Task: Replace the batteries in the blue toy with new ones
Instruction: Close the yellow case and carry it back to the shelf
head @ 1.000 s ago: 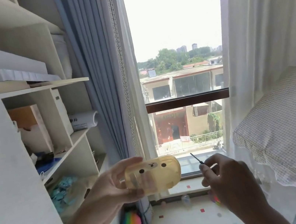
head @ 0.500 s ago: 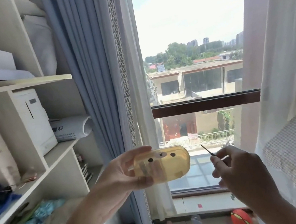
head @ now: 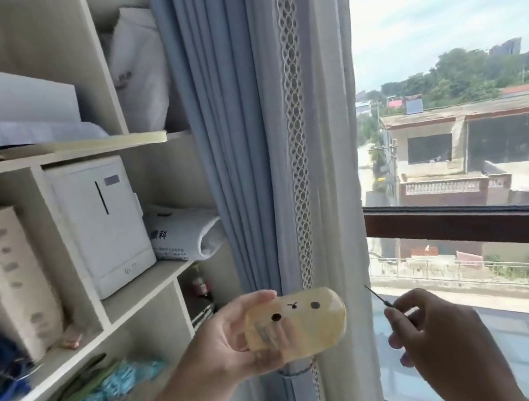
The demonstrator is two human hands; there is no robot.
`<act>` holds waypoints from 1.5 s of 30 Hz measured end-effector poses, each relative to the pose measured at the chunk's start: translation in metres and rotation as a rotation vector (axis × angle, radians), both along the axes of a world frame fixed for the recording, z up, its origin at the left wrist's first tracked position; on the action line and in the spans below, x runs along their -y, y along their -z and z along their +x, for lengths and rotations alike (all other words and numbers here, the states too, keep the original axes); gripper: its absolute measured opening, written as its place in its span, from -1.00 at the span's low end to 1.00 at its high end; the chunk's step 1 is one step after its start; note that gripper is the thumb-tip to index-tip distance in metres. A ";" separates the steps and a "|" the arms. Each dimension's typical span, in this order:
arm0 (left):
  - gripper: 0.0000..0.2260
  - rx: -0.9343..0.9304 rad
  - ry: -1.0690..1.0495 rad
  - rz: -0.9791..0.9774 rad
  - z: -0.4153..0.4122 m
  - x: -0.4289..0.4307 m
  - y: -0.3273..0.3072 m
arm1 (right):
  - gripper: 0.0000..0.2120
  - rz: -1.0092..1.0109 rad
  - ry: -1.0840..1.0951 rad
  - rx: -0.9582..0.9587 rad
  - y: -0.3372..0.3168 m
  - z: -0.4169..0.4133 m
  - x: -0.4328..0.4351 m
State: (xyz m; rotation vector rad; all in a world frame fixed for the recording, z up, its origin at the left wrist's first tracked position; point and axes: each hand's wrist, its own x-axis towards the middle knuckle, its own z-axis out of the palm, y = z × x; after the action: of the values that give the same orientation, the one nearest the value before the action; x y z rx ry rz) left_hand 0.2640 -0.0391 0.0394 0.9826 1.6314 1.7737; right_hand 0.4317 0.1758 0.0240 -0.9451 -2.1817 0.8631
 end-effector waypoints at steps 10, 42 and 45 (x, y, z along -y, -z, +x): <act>-0.35 -0.119 -0.454 -0.176 -0.119 0.028 0.020 | -0.92 0.057 -0.367 -0.098 0.032 -0.206 -0.028; -0.51 -0.026 -1.332 -0.335 -0.301 0.007 0.075 | -0.88 0.425 -1.067 -0.021 0.060 -0.573 0.046; -0.50 0.031 -1.309 -0.332 -0.313 0.014 0.077 | -0.95 0.437 -1.161 0.012 0.057 -0.578 0.038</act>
State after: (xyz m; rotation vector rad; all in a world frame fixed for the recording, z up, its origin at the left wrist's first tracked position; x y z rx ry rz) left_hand -0.0489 -0.0528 -0.0375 -0.4535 2.6994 2.0063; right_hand -0.1461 0.1374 -0.0332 0.6291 -2.6961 0.7472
